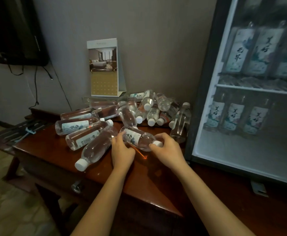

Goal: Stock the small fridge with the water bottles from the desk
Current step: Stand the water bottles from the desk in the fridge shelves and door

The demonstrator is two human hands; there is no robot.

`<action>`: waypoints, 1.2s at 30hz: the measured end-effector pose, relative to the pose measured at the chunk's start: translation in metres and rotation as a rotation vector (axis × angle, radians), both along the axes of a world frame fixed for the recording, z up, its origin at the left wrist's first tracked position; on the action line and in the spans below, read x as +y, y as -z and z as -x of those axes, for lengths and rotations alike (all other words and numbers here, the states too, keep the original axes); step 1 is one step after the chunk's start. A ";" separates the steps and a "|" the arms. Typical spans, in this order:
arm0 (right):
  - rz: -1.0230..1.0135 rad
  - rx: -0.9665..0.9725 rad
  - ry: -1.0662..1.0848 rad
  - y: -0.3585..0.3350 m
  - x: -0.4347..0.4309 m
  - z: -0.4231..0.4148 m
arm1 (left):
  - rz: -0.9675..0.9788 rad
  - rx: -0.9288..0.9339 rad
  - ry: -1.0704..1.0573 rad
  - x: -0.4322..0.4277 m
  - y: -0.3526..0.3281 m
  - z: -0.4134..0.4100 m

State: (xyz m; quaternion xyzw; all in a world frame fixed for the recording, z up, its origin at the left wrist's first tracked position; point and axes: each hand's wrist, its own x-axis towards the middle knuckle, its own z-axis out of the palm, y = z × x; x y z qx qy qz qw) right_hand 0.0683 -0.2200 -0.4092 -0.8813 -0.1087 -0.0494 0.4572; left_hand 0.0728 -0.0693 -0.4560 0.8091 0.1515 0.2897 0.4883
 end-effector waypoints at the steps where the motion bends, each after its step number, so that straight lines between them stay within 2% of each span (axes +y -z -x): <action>1: -0.023 -0.037 0.015 -0.006 -0.006 0.004 | -0.022 -0.004 0.017 0.000 0.000 0.000; 4: -0.053 -0.156 0.062 -0.029 -0.022 0.016 | -0.112 0.009 0.102 -0.003 -0.003 0.003; 9: 0.000 -0.341 0.101 -0.061 -0.049 0.036 | -0.355 0.064 0.419 -0.012 -0.005 0.013; 15: 0.054 -0.401 0.102 -0.077 -0.085 0.047 | -0.102 0.137 0.713 -0.035 -0.006 0.036; 18: -0.003 -0.372 0.075 -0.079 -0.098 0.050 | -0.014 0.152 0.812 -0.049 -0.012 0.047; 23: -0.217 -0.285 0.046 -0.074 -0.112 0.056 | 0.007 0.203 0.947 -0.071 -0.022 0.058; 29: -0.481 -0.194 0.044 -0.053 -0.129 0.064 | -0.053 0.178 0.897 -0.095 -0.028 0.063; 32: -0.521 -0.099 -0.028 -0.036 -0.143 0.072 | -0.015 0.159 0.910 -0.113 -0.026 0.067; 36: -0.557 -0.068 -0.035 -0.024 -0.165 0.081 | 0.062 0.084 0.928 -0.150 -0.030 0.064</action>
